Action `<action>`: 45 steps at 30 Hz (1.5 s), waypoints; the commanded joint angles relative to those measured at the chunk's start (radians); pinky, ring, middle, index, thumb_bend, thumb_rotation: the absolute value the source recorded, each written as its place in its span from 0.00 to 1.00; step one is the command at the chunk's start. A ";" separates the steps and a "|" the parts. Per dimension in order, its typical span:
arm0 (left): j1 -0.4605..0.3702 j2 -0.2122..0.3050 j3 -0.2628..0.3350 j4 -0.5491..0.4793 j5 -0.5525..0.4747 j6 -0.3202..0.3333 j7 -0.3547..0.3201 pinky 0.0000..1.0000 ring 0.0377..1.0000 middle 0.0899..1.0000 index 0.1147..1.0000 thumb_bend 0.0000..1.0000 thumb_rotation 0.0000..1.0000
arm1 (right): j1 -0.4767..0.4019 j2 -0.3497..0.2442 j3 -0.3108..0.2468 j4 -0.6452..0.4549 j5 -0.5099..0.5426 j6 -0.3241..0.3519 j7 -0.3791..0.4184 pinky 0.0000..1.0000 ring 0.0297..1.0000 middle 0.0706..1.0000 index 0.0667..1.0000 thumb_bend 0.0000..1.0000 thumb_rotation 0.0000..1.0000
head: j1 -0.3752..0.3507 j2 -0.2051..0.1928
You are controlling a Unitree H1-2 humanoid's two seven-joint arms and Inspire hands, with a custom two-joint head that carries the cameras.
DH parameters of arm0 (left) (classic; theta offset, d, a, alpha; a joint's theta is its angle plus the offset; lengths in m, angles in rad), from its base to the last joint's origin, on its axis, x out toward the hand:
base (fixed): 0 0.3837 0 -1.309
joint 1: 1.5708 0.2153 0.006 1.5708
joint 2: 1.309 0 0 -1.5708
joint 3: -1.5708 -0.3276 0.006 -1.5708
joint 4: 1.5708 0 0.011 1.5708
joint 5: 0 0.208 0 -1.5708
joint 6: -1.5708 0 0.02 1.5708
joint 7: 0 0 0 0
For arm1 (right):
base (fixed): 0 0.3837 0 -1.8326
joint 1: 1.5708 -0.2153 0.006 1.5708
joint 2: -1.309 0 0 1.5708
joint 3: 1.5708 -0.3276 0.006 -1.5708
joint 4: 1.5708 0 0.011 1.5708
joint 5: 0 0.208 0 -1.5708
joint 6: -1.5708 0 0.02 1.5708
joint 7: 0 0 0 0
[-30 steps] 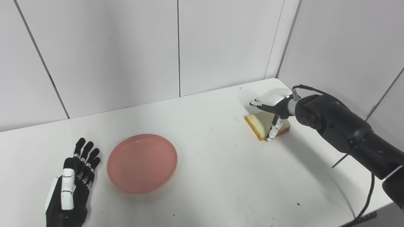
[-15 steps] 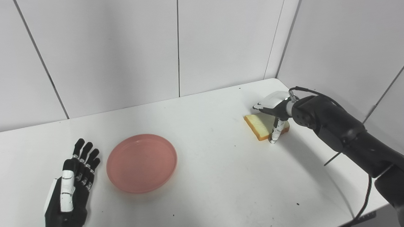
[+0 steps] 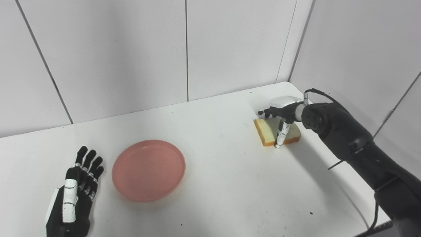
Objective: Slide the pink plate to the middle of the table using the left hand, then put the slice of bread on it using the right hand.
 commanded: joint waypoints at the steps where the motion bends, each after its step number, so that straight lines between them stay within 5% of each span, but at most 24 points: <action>1: -0.019 0.003 0.000 -0.032 0.000 -0.023 -0.008 0.99 0.97 1.00 1.00 0.73 0.88 | -0.020 -0.014 -0.013 -0.004 0.042 -0.050 -0.023 0.58 0.63 0.67 0.72 0.88 0.02 | 0.001 0.000; 5: -0.016 0.002 0.000 -0.035 0.000 -0.021 -0.005 0.99 0.97 0.99 1.00 0.72 0.89 | -0.025 -0.001 -0.013 -0.001 0.078 -0.044 -0.031 0.60 0.62 0.65 0.63 0.79 0.00 | 0.003 0.001; 6: -0.015 0.000 0.001 -0.038 0.004 -0.019 0.000 0.99 0.97 0.99 0.99 0.72 0.89 | -0.026 0.003 -0.009 0.001 0.080 -0.055 -0.045 0.57 0.58 0.61 0.53 0.63 0.07 | 0.002 0.001; 8: -0.014 -0.001 0.001 -0.043 0.009 -0.016 0.004 0.98 0.96 0.98 0.98 0.72 0.88 | -0.030 0.005 0.006 0.008 0.076 -0.072 -0.058 0.53 0.54 0.57 0.47 0.55 0.11 | 0.004 0.002; 9: -0.014 -0.001 0.001 -0.046 0.010 -0.013 0.005 0.97 0.96 0.98 0.98 0.73 0.88 | -0.033 0.005 0.014 0.009 0.070 -0.072 -0.059 0.50 0.51 0.50 0.46 0.54 0.05 | 0.004 0.002; 19: -0.014 0.002 -0.003 -0.052 0.013 -0.001 0.003 0.97 0.96 0.98 0.98 0.73 0.90 | -0.022 -0.007 0.013 -0.025 0.058 -0.025 -0.068 0.38 0.41 0.41 0.47 0.53 0.00 | 0.007 0.000; 24: -0.016 -0.001 -0.005 -0.042 0.021 -0.014 0.005 0.97 0.96 0.98 0.98 0.73 0.89 | -0.017 -0.033 -0.011 -0.089 0.063 -0.027 -0.068 0.42 0.43 0.41 0.48 0.53 0.00 | 0.015 -0.004; 30: -0.016 -0.015 -0.015 -0.041 0.045 -0.006 0.017 0.96 0.96 0.98 0.98 0.71 0.92 | -0.052 -0.044 -0.068 -0.224 0.096 0.060 0.008 0.46 0.48 0.44 0.47 0.53 0.00 | 0.039 -0.012; 35: -0.017 -0.033 -0.022 -0.047 0.051 0.017 0.034 0.98 0.97 0.99 0.98 0.69 0.95 | -0.114 -0.024 -0.073 -0.322 0.105 0.137 0.072 0.44 0.40 0.45 0.49 0.52 0.00 | 0.067 -0.012; 45: -0.022 -0.067 -0.043 -0.024 0.100 0.017 0.073 0.99 0.97 0.98 0.98 0.70 0.98 | -0.210 0.070 -0.014 -0.413 0.113 0.129 0.112 0.39 0.38 0.46 0.50 0.51 0.00 | 0.144 -0.013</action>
